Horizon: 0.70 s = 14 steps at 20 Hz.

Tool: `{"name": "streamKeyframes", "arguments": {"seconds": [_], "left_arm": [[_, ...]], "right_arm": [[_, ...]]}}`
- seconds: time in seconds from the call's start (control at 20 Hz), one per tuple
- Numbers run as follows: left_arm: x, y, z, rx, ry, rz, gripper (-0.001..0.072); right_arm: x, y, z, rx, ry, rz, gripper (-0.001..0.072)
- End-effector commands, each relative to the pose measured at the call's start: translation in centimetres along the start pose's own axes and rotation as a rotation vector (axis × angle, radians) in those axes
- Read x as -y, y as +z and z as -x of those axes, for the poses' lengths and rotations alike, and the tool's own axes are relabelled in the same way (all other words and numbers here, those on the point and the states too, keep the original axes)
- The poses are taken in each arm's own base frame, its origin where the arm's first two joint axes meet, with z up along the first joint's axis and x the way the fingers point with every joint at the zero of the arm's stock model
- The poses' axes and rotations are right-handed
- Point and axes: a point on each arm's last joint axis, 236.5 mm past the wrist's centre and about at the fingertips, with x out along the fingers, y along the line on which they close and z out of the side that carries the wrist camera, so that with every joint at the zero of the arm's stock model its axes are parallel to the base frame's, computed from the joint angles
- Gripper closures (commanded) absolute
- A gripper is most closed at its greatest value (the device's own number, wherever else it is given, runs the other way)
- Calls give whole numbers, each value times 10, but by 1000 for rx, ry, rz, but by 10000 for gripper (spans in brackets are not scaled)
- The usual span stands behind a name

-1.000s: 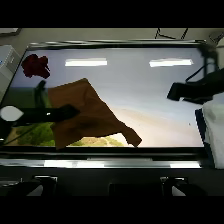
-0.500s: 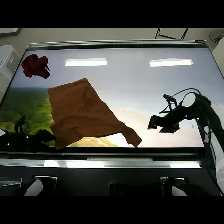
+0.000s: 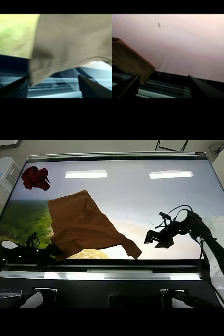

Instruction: Fold the clothes and pants, and hang the long-sleeved shirts on hangers.

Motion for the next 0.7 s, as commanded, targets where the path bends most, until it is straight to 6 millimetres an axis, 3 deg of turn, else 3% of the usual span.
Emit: {"name": "streamKeyframes", "arguments": {"seconds": [0.0,0.05,0.2,0.45,0.5,0.65], "left_arm": [[6,13,-11,38,-10,5,503],[8,17,-10,55,-18,8,675],[12,20,-8,68,-28,1,690],[26,24,11,145,-43,-54,690],[31,25,16,169,-51,-67,690],[55,36,45,276,-86,-134,690]], "right_arm": [[-3,0,-10,-29,26,-20,10],[-2,-1,-13,-39,28,-25,10],[-6,-7,-31,-77,75,-61,10],[-46,-12,-65,-93,153,8,14],[-55,-8,-69,-66,152,17,91],[-76,3,-63,-14,202,33,675]]}}
